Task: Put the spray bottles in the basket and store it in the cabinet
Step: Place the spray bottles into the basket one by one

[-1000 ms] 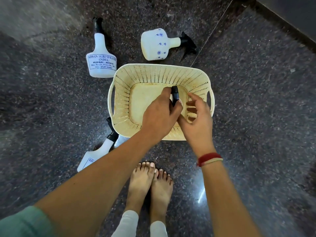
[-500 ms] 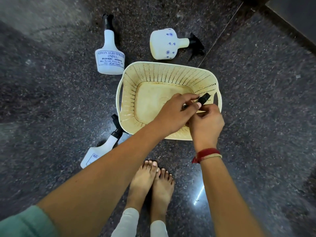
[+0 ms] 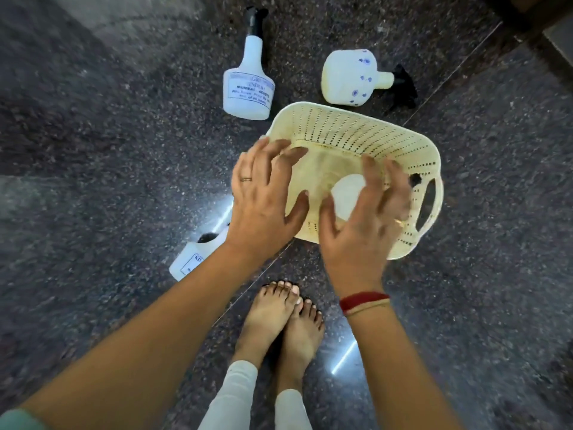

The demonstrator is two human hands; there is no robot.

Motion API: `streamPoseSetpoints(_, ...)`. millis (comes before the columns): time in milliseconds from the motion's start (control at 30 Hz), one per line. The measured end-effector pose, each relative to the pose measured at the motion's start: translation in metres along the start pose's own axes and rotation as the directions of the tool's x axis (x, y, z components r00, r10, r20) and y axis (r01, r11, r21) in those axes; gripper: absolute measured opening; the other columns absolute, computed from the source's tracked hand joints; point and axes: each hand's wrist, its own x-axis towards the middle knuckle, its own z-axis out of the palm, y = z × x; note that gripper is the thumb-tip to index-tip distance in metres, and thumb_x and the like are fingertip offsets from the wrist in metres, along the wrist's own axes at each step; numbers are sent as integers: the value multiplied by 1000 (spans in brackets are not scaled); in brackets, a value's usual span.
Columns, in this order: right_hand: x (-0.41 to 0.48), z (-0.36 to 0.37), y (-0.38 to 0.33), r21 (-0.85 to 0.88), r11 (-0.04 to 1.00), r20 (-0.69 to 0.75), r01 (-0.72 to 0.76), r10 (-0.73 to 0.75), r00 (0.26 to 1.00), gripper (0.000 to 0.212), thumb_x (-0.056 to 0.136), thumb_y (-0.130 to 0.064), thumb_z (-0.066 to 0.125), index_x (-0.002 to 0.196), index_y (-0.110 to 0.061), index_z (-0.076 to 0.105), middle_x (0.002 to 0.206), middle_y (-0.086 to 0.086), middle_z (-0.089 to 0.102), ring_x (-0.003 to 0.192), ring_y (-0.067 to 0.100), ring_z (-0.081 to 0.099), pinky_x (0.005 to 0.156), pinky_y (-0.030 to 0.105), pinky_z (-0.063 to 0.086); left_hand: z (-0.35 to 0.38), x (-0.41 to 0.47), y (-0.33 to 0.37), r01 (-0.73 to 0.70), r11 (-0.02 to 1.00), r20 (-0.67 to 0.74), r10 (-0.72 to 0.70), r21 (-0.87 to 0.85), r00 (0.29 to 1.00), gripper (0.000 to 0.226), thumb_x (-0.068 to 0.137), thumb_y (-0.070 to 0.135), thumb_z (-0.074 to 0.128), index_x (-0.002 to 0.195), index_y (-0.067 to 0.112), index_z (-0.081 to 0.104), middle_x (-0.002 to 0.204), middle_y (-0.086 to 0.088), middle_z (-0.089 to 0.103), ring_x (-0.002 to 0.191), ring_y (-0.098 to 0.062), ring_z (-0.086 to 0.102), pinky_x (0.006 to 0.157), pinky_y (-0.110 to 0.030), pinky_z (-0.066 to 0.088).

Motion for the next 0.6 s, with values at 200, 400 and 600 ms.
streamPoseSetpoints(200, -17, 48, -36, -161, 941, 366, 299, -224, 903, 70, 83, -30, 60, 145, -17, 32, 155, 16, 26, 144, 35, 20, 113, 61, 17, -13, -42, -71, 228, 961, -83, -217, 156, 973, 73, 84, 50, 47, 146, 19, 22, 153, -13, 22, 143, -31, 3, 108, -61, -6)
streamPoseSetpoints(400, -24, 72, -30, -202, 910, 410, 362, -257, 875, 79, 83, -33, 58, 149, -17, 19, 158, 17, 16, 146, 35, 12, 112, 64, 11, 1, -112, -146, 292, 837, 241, -436, 463, 867, 106, 70, 83, 34, 149, 15, 12, 155, -10, 19, 145, -31, -3, 106, -68, -6)
streamPoseSetpoints(600, -34, 77, -22, -196, 894, 461, 403, -279, 843, 75, 86, -36, 52, 150, -16, 18, 158, 17, 13, 146, 35, 10, 114, 62, 9, 26, -130, -155, 329, 838, 393, -506, 436, 768, 103, 57, 75, 65, 139, 25, 29, 136, -7, 46, 125, -34, 44, 104, -63, 25)
